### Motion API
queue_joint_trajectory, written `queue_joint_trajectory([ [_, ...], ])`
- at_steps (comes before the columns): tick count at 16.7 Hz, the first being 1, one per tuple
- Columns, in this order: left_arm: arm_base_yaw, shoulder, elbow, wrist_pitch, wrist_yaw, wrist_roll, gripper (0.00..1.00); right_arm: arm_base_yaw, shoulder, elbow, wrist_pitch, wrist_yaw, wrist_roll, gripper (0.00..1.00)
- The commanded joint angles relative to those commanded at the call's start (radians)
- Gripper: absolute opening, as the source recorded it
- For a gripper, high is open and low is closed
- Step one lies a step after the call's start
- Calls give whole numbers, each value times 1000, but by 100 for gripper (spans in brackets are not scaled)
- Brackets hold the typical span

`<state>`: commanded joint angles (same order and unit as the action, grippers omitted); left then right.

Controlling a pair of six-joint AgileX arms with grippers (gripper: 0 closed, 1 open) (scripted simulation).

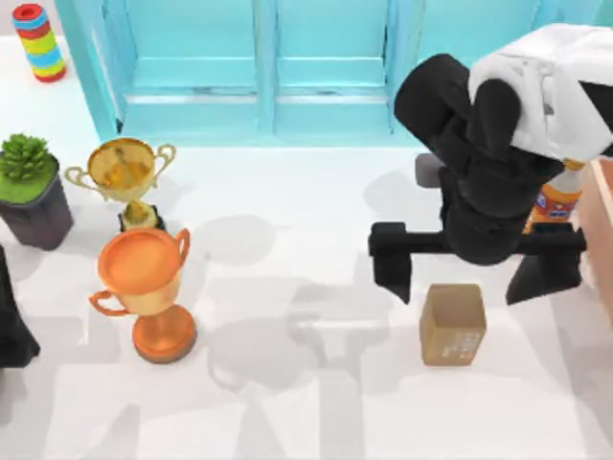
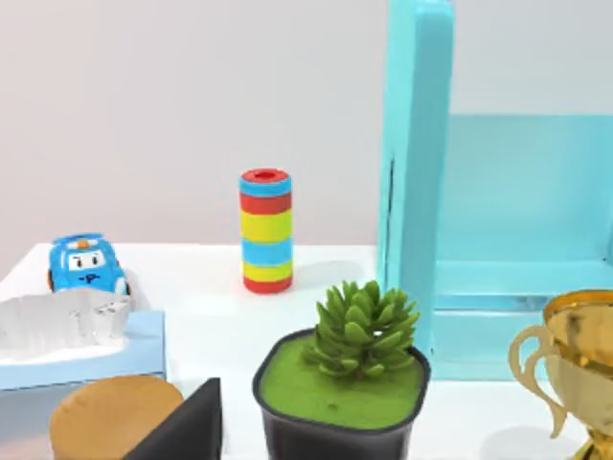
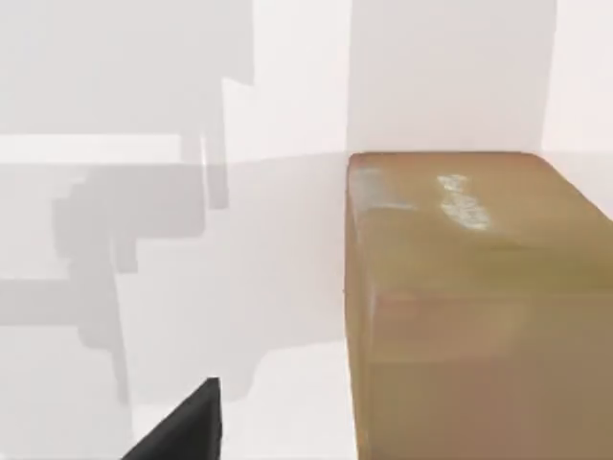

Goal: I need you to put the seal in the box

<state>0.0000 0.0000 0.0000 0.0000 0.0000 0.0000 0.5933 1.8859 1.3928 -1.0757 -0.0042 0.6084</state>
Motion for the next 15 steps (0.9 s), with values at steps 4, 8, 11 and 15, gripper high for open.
queue_joint_trajectory([
  [4,0,0,0,0,0,0,100,4,50,-120,178,0,4,100],
  [8,0,0,0,0,0,0,100,5,65,-151,215,0,6,100],
  [11,0,0,0,0,0,0,100,5,65,-151,215,0,6,92],
  [15,0,0,0,0,0,0,100,5,65,-151,215,0,6,62],
])
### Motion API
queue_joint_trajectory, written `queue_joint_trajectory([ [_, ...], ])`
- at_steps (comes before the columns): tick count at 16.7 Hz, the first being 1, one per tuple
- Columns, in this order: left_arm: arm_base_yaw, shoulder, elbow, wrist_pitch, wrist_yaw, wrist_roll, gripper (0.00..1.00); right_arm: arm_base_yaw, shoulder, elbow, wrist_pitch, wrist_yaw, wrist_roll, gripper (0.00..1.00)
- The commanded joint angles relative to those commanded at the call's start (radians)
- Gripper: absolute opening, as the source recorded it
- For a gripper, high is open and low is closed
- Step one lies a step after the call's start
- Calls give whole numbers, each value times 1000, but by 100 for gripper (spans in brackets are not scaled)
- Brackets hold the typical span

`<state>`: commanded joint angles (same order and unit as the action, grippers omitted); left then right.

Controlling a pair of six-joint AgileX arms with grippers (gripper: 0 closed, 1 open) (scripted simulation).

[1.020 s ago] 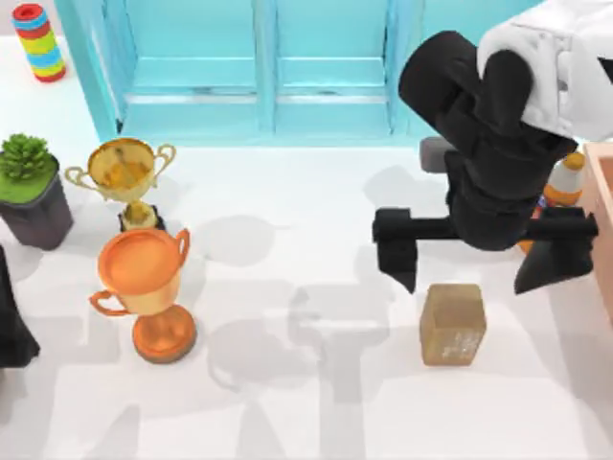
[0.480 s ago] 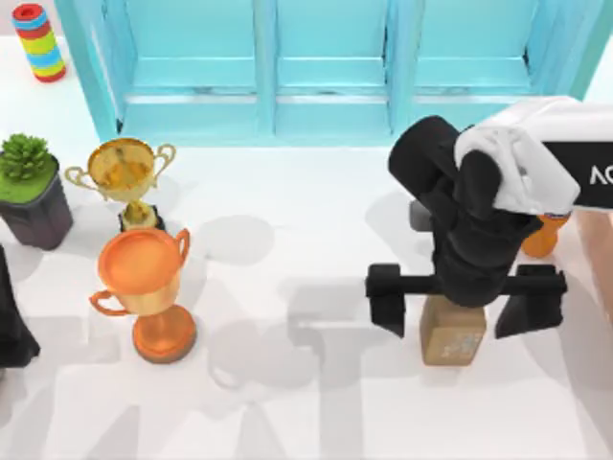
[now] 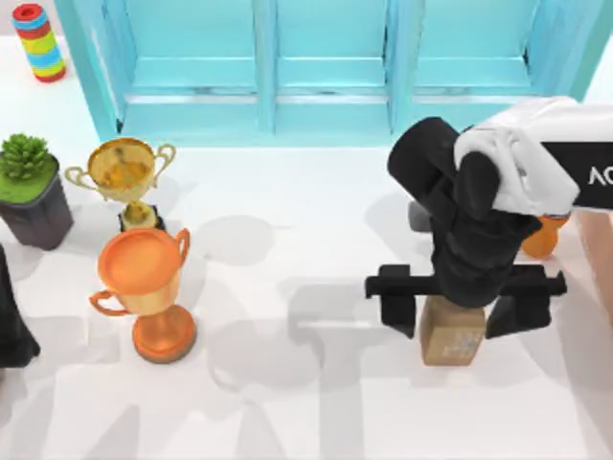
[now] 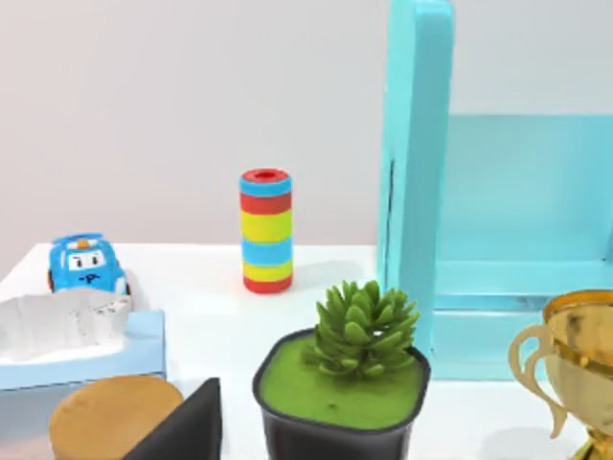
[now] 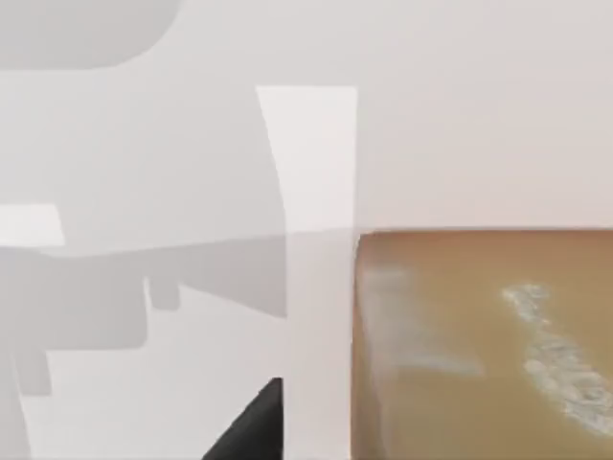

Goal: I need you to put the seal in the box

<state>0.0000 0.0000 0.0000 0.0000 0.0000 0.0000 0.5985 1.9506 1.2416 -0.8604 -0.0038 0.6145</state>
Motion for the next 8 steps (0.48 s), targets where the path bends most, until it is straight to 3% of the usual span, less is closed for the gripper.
queue_joint_trajectory([
  [8,0,0,0,0,0,0,100,0,0,0,0,0,0,2],
])
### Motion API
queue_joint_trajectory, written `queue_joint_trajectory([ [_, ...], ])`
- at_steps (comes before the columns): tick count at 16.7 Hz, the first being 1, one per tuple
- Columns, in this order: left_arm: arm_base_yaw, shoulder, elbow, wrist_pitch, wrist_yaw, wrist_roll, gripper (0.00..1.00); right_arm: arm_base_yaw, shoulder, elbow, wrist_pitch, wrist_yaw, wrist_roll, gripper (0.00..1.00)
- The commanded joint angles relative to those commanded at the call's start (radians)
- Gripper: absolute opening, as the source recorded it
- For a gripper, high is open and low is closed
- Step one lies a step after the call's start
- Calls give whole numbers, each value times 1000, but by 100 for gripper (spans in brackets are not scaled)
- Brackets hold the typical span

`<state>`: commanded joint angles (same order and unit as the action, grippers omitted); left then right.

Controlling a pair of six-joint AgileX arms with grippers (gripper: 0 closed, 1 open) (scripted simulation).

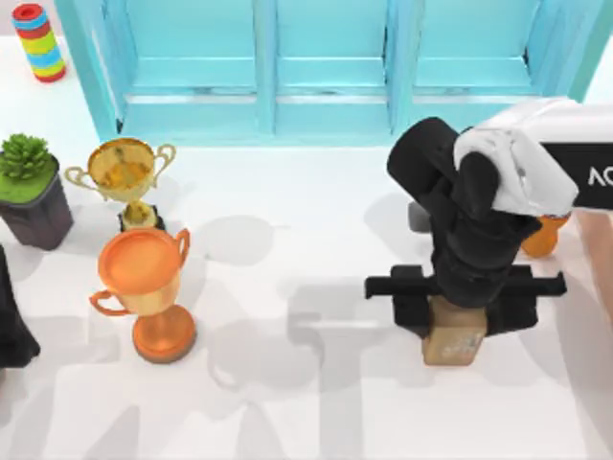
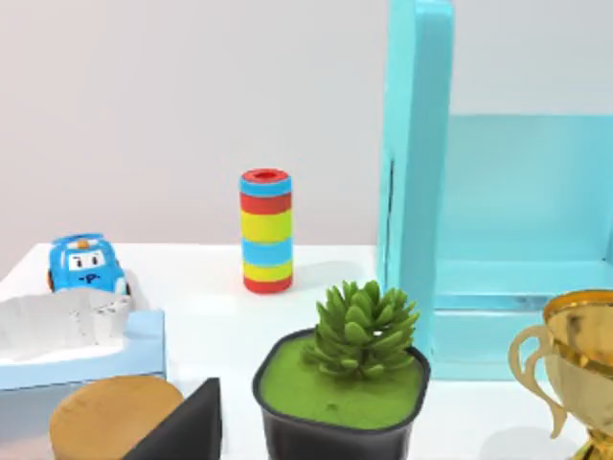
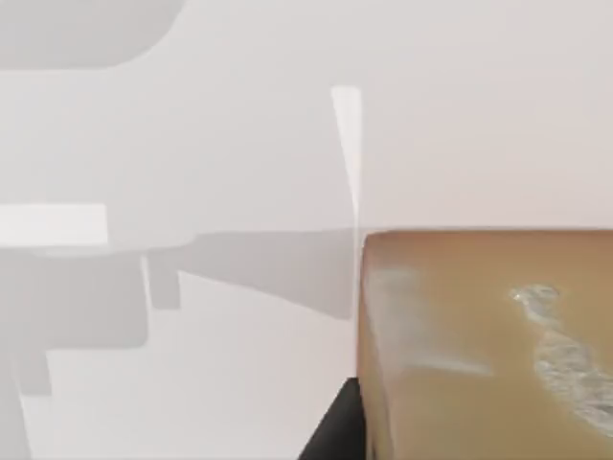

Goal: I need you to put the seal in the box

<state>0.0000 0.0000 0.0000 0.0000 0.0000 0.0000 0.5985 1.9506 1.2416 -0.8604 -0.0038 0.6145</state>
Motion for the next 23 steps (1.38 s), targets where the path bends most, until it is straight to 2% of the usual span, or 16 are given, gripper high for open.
queue_joint_trajectory([
  [11,0,0,0,0,0,0,100,1,-5,16,-16,-2,-1,0],
  [20,0,0,0,0,0,0,100,-5,-80,234,-338,4,3,0],
  [23,0,0,0,0,0,0,100,-6,-107,273,-377,0,-4,0],
])
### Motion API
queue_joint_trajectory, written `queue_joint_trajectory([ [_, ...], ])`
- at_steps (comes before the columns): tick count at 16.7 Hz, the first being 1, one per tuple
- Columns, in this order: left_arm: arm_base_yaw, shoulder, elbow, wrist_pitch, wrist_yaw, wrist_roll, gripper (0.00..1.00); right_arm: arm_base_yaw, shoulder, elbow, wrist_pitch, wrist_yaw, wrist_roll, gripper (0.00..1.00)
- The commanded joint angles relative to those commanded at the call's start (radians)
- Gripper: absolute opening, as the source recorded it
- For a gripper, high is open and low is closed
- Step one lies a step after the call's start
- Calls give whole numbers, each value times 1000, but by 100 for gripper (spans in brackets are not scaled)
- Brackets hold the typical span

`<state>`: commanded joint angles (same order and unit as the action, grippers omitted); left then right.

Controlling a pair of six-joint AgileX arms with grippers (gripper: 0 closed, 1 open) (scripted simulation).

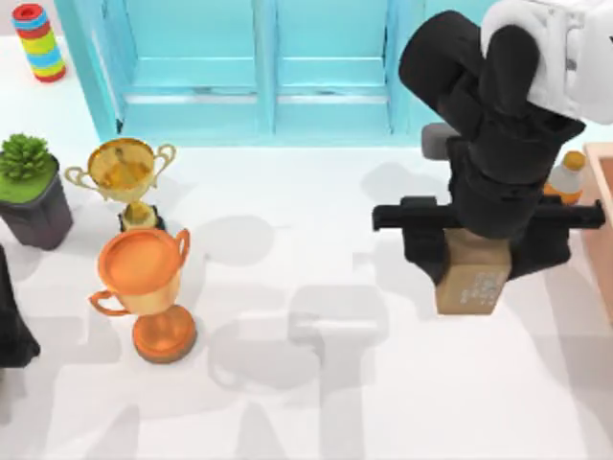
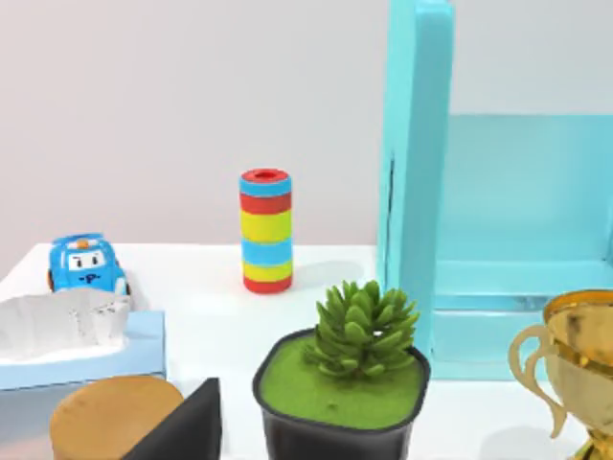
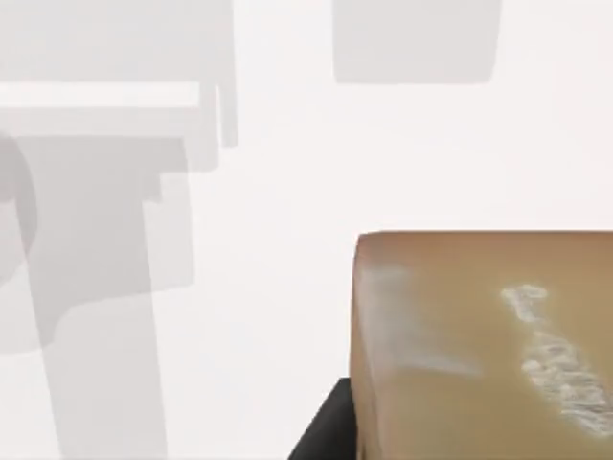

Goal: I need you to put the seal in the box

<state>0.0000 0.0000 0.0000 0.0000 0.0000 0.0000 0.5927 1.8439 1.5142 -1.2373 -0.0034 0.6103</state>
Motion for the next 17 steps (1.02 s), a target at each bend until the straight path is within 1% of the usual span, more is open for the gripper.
queue_joint_trajectory([
  [5,0,0,0,0,0,0,100,-8,6,0,-2,0,-11,0],
  [8,0,0,0,0,0,0,100,-90,7,12,-25,-1,-106,0],
  [12,0,0,0,0,0,0,100,-279,1,42,-67,-1,-306,0],
  [17,0,0,0,0,0,0,100,-594,-20,72,-120,2,-609,0],
])
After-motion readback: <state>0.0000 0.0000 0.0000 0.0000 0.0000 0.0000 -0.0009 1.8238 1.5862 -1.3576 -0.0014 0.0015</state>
